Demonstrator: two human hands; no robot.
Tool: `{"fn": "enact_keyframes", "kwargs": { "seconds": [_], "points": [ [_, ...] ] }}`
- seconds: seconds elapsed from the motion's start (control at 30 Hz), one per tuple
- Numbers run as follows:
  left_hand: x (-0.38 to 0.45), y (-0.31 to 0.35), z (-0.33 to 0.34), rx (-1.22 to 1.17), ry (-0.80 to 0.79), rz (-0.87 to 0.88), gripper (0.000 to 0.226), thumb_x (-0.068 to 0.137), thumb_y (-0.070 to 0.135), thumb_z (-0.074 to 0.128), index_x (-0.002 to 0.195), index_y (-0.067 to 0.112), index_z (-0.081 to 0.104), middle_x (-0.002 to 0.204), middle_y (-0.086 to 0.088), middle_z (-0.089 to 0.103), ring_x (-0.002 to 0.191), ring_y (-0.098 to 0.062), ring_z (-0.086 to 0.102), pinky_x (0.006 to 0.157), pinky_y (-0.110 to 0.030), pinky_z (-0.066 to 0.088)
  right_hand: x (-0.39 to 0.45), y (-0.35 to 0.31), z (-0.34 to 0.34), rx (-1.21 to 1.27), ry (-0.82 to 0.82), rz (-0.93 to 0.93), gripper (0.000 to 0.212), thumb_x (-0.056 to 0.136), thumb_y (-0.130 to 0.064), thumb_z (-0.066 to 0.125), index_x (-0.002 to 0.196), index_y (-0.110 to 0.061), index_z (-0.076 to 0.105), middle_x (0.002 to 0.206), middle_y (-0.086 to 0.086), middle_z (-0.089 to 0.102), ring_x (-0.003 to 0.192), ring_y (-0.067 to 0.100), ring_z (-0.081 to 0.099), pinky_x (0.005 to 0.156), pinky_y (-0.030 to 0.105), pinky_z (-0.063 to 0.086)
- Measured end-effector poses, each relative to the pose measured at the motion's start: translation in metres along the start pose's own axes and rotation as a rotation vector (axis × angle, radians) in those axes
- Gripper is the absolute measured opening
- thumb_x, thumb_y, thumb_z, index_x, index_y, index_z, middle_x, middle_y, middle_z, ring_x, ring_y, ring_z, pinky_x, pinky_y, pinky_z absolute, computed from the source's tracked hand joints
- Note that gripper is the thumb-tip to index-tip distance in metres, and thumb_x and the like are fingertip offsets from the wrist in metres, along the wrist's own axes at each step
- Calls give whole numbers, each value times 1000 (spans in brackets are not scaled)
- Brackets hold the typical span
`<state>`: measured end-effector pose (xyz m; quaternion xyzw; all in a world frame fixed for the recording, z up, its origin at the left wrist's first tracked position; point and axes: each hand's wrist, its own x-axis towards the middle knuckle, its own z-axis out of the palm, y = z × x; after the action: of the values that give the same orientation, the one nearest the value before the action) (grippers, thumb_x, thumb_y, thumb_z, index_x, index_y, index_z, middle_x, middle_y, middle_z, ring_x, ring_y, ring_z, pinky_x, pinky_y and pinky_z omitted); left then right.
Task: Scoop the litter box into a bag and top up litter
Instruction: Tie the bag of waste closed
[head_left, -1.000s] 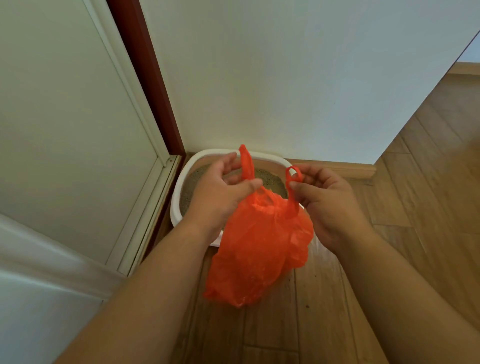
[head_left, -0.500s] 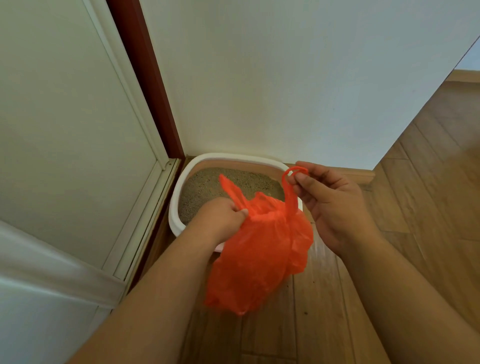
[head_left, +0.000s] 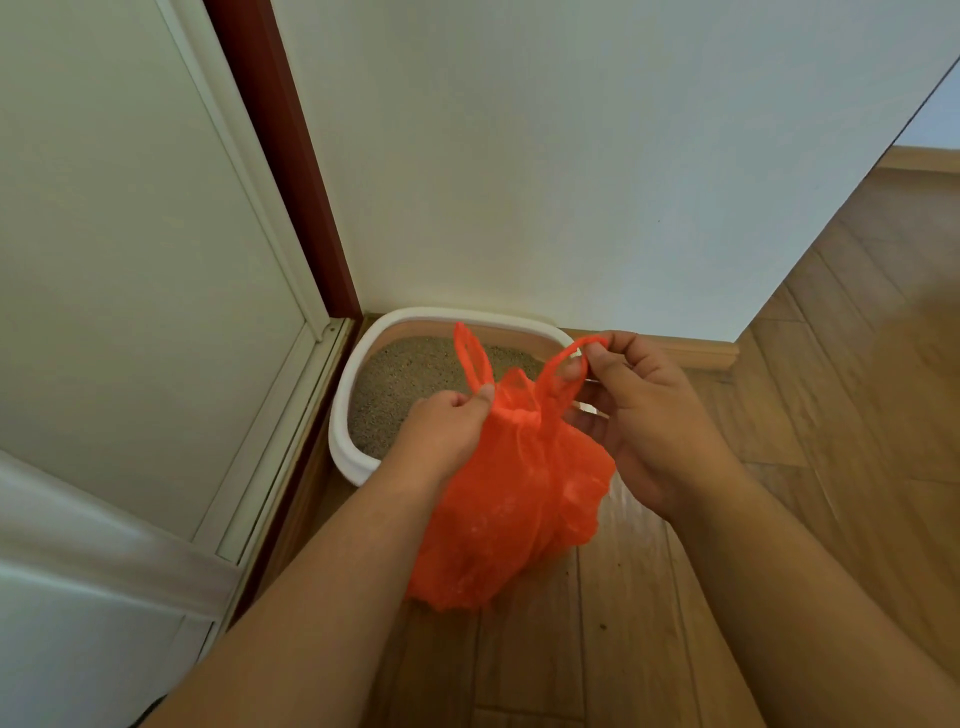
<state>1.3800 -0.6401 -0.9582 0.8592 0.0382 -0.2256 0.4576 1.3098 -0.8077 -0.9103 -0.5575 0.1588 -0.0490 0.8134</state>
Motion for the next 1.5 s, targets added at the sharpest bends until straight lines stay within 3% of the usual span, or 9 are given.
{"fn": "enact_keyframes", "kwargs": {
  "seconds": [0.2,0.33,0.47,0.7,0.9,1.03,1.2,1.33,1.5],
  "points": [
    [-2,1,4,-192,37,44,22,102,45,53,102,27,65,98,-1,73,93,-22,69,89,-47,55,2,3,1,66,-20,52,14,107,-17,49,118,-11,55,82,6,62,73,16,68,60,27,60],
    [-7,10,4,-244,145,186,17,104,43,50,113,31,59,93,11,75,90,-8,68,83,-37,54,4,4,2,296,-3,48,26,99,-10,61,124,-4,58,112,17,72,98,22,72,88,32,61],
    [-16,19,1,-360,154,235,19,106,39,49,111,29,65,88,18,76,87,-4,72,87,-37,56,0,8,5,206,-48,36,53,88,11,66,138,-3,56,130,15,69,121,25,67,104,44,53],
    [-25,27,1,-453,88,218,27,105,43,49,99,32,72,88,8,77,89,-15,73,92,-49,58,-7,12,3,-383,46,111,16,95,-26,70,101,-15,81,96,5,80,89,24,77,86,46,62],
    [-31,34,-1,-552,97,292,30,108,41,41,105,29,69,70,11,68,75,-9,68,82,-36,57,-2,9,13,168,37,76,24,106,-22,50,105,-4,66,108,15,77,99,24,75,85,35,62],
    [-29,33,-2,-543,95,280,32,109,39,41,100,29,69,65,11,60,65,-8,58,72,-34,53,1,10,12,353,76,72,22,107,-21,47,97,-9,62,79,11,67,100,28,75,93,40,58],
    [-16,20,-14,-600,180,96,30,108,34,40,98,28,68,71,3,56,66,-13,52,68,-34,47,10,10,-8,390,244,82,24,108,-17,45,87,-10,54,59,-1,38,51,12,48,78,37,60],
    [-9,15,-35,-807,287,-15,25,109,26,39,104,24,64,73,3,50,65,-10,47,66,-31,43,13,4,-24,268,363,51,22,109,-19,45,91,-10,55,58,-5,32,48,8,29,56,25,41],
    [-24,26,-30,-653,172,165,31,109,32,43,91,38,67,65,7,51,59,-10,47,75,-35,52,10,0,-17,74,290,-34,24,107,-28,51,108,-10,68,61,-3,39,50,8,33,50,26,35]
  ]
}}
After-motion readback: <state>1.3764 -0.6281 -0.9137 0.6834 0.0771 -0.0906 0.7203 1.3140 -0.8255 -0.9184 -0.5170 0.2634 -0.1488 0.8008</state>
